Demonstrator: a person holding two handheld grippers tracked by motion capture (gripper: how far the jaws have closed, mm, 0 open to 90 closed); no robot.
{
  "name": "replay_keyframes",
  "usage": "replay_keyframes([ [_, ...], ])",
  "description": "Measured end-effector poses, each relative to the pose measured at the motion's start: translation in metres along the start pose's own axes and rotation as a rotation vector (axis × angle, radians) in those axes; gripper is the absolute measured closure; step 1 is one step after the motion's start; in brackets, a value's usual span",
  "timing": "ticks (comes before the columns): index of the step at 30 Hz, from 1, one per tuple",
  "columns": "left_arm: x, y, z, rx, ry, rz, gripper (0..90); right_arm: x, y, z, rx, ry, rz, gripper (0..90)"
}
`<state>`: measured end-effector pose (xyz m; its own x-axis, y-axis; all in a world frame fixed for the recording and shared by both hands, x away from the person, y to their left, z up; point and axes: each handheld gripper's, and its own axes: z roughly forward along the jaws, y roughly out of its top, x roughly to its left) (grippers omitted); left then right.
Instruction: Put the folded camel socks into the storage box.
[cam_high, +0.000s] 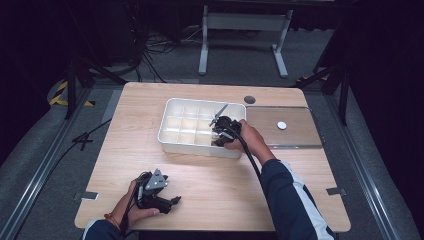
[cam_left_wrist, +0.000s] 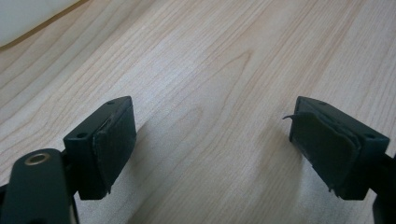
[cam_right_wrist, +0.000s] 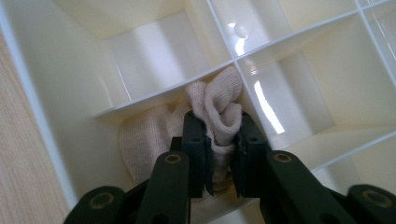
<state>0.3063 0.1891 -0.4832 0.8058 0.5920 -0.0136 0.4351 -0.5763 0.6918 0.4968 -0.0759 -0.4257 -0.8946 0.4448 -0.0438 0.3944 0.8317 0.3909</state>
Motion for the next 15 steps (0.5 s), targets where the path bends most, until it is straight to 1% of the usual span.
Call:
replay_keyframes([
  [5, -0.0001, 0.0, -0.0001, 0.002, 0.001, 0.001, 14.9, 0.0002, -0.002, 0.0012, -0.01, -0.001, 0.017, 77.9],
  [11, -0.0001, 0.0, -0.0001, 0.002, 0.002, 0.0, 15.0, 0.0005, -0.0025, 0.0006, -0.014, -0.007, 0.017, 77.7],
  [15, 0.0001, 0.0001, -0.0001, 0.002, 0.001, 0.001, 14.9, -0.0016, -0.0041, -0.0003, -0.03, 0.011, 0.027, 77.3],
])
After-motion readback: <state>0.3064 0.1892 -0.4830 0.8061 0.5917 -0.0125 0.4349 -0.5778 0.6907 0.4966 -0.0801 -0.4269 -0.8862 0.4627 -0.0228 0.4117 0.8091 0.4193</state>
